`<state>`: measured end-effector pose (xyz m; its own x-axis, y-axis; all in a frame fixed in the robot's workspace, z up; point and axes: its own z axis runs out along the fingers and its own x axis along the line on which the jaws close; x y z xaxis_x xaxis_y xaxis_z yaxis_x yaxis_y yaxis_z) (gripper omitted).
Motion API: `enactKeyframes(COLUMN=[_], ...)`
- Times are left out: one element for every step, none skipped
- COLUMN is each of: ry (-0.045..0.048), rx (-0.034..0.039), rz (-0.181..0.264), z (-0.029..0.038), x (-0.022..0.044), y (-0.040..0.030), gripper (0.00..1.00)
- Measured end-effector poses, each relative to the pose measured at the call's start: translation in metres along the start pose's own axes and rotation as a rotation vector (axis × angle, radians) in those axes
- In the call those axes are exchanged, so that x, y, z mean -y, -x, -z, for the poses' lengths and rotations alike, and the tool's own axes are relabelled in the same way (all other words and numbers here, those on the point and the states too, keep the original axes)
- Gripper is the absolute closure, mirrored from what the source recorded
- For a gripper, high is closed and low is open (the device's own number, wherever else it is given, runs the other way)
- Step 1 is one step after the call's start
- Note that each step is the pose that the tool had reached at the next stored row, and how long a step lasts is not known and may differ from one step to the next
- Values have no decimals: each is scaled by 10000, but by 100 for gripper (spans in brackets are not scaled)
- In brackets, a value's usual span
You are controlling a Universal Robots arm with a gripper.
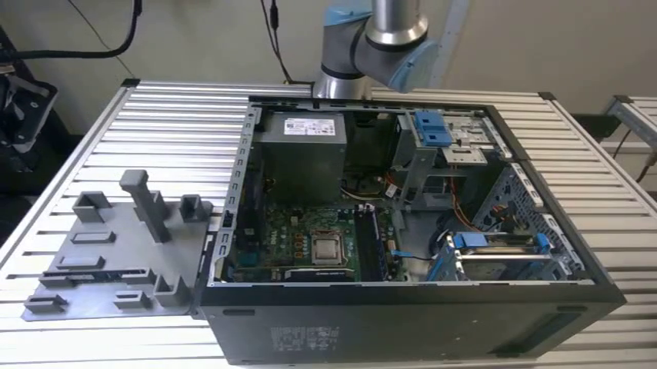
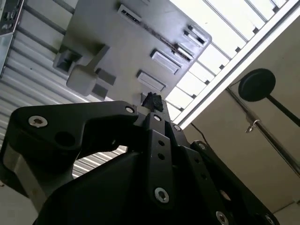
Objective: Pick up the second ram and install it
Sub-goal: 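Reach for the second ram, then pick up the second ram and move it above second insertion slot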
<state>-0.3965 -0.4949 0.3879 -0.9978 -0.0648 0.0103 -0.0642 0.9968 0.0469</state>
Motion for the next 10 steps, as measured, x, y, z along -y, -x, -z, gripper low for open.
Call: enactKeyframes(ry=[0,-1,1,3,4,6,14,11,10,9], rx=[-1,-1,1,0,1,1,1,1,1,1], rz=[0,0,-1,-1,-2,-1,0,0,0,1], z=[1,1,1,1,1,1,1,1,1,0], x=[11,12,12,12,12,13,13,14,13,13], y=[-2,-4,-3,-4,-4,-4,-3,-4,-4,-3], gripper=[89,89,89,89,89,89,89,89,89,89])
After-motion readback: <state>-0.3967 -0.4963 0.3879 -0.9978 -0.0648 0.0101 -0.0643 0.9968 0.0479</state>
